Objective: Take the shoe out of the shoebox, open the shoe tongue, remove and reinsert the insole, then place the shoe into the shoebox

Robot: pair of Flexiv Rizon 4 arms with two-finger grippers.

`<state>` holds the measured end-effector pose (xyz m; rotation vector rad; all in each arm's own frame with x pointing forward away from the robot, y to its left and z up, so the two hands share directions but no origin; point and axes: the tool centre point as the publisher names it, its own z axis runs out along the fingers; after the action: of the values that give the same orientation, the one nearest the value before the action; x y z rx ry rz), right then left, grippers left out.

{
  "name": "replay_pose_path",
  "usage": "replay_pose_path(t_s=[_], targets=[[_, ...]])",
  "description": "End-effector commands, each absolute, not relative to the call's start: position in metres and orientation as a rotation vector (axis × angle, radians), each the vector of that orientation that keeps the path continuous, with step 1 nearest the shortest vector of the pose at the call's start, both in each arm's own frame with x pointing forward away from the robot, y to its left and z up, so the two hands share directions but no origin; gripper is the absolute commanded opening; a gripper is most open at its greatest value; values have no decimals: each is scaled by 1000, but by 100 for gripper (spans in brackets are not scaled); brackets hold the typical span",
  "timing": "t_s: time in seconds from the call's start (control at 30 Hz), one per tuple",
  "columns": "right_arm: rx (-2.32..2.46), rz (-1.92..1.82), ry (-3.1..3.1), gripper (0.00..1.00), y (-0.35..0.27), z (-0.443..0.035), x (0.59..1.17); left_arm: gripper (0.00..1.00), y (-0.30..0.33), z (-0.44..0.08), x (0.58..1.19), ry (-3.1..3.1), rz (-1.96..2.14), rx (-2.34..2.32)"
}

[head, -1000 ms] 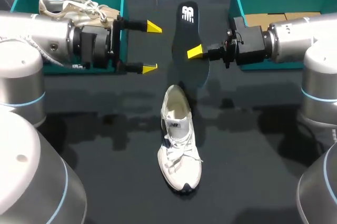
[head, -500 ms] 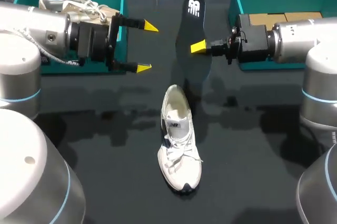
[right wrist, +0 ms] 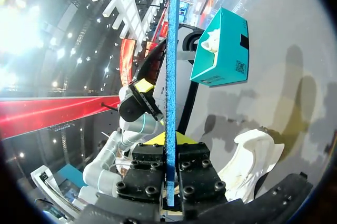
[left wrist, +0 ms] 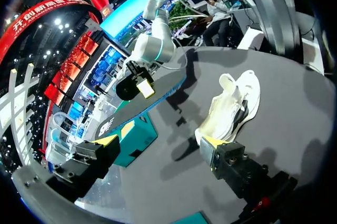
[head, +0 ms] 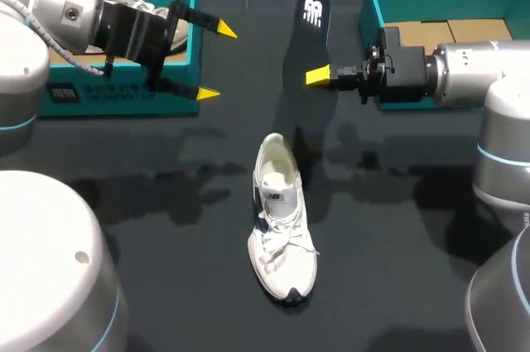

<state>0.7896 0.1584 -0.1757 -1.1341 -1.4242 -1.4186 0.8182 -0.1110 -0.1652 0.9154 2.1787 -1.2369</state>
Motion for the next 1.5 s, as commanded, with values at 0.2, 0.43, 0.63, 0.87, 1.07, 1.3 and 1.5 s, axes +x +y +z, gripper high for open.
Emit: replay_pose_path(t_s=[0.2, 0.43, 0.63, 0.87, 1.07, 1.3, 1.5], targets=[[-1189, -1372, -1524, 0, 166, -185, 797, 100, -103, -180, 803, 2383, -1146, 686], [-1164, -1448, -1559, 0, 163, -194, 802, 100, -85, -195, 785, 2617, -1151, 504], [-1164, -1448, -1559, 0, 163, -194, 802, 100, -77, -202, 780, 2605, -921, 436], [-1196, -1470, -1576, 0, 165, -197, 804, 100, -82, -208, 782, 2664, -946, 395], [-1152, -1622, -1623, 0, 179, -208, 804, 100, -89, -239, 781, 2853, -977, 280], [-1112, -1693, -1608, 0, 185, -216, 802, 100, -90, -263, 774, 2981, -923, 148], [-1112, -1693, -1608, 0, 185, -216, 802, 100, -90, -264, 773, 2978, -873, 151]])
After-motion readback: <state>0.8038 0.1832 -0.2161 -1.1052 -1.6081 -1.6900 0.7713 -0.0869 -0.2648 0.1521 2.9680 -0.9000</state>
